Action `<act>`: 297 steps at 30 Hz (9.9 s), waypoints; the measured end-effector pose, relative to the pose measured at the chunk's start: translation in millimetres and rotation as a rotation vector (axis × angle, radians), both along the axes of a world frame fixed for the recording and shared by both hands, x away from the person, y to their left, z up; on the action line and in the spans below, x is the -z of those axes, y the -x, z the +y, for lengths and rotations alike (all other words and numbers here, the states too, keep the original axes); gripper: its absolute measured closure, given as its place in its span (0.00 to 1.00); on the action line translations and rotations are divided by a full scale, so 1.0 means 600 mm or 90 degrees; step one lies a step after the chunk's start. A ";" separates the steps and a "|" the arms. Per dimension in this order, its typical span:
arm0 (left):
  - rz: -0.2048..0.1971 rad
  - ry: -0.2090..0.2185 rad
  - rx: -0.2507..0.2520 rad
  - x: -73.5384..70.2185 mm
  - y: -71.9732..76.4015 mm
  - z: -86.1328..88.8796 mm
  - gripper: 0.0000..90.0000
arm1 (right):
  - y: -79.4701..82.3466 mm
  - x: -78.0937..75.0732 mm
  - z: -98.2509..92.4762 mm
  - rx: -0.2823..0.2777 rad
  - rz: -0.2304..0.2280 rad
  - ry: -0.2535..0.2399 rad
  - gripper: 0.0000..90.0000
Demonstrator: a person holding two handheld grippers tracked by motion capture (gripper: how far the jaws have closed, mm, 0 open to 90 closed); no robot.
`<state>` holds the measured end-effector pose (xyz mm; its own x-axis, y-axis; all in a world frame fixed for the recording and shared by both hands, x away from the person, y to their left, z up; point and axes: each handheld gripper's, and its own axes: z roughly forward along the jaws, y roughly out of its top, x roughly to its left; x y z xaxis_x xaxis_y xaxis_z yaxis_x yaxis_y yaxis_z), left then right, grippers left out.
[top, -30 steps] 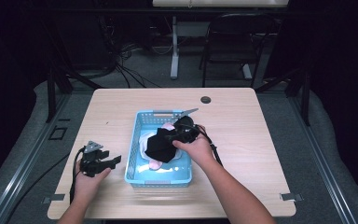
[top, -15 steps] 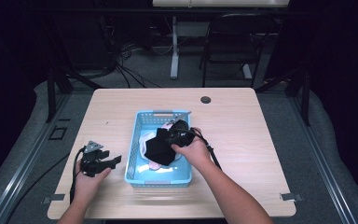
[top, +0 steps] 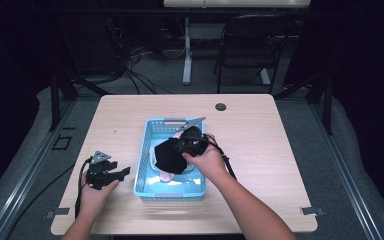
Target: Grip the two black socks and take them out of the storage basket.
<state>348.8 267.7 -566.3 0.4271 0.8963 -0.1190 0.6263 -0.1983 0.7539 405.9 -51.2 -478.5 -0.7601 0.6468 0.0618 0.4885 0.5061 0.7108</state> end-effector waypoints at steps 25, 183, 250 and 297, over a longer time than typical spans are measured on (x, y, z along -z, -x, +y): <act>0.002 -0.002 -0.002 0.001 0.000 -0.001 0.42 | 0.030 -0.176 -0.017 -0.018 -0.121 -0.022 0.92; 0.000 0.002 -0.004 0.003 0.001 -0.005 0.45 | 0.042 -0.056 -0.142 0.108 -0.066 -0.011 0.60; -0.007 0.008 0.001 0.001 0.000 -0.001 0.45 | -0.070 0.060 0.025 0.015 0.121 0.122 0.82; -0.004 0.010 0.000 0.001 -0.001 0.000 0.45 | -0.061 0.026 -0.001 0.024 0.082 0.090 0.92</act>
<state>349.4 267.8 -566.9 0.4279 0.8944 -0.1304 0.6213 -0.1862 0.7611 442.3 -51.6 -494.0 -0.7265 0.6842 0.0634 0.5914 0.5756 0.5647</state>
